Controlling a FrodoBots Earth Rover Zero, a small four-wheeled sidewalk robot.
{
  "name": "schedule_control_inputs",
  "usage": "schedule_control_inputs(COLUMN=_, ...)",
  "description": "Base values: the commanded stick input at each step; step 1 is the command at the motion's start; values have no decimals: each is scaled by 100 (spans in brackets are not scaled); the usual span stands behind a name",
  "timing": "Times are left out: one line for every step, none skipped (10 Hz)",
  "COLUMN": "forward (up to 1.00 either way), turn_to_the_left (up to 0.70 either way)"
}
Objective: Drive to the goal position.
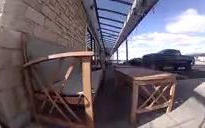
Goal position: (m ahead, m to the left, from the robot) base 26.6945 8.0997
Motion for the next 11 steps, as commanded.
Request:
schedule_control_inputs(forward=0, turn_to_the_left=-45)
schedule_control_inputs(forward=0, turn_to_the_left=-45)
schedule_control_inputs(forward=0, turn_to_the_left=-45)
schedule_control_inputs(forward=0, turn_to_the_left=-45)
schedule_control_inputs(forward=0, turn_to_the_left=-45)
schedule_control_inputs(forward=0, turn_to_the_left=-45)
schedule_control_inputs(forward=0, turn_to_the_left=-45)
schedule_control_inputs(forward=0, turn_to_the_left=-45)
schedule_control_inputs(forward=0, turn_to_the_left=-45)
schedule_control_inputs(forward=0, turn_to_the_left=-45)
schedule_control_inputs(forward=0, turn_to_the_left=-45)
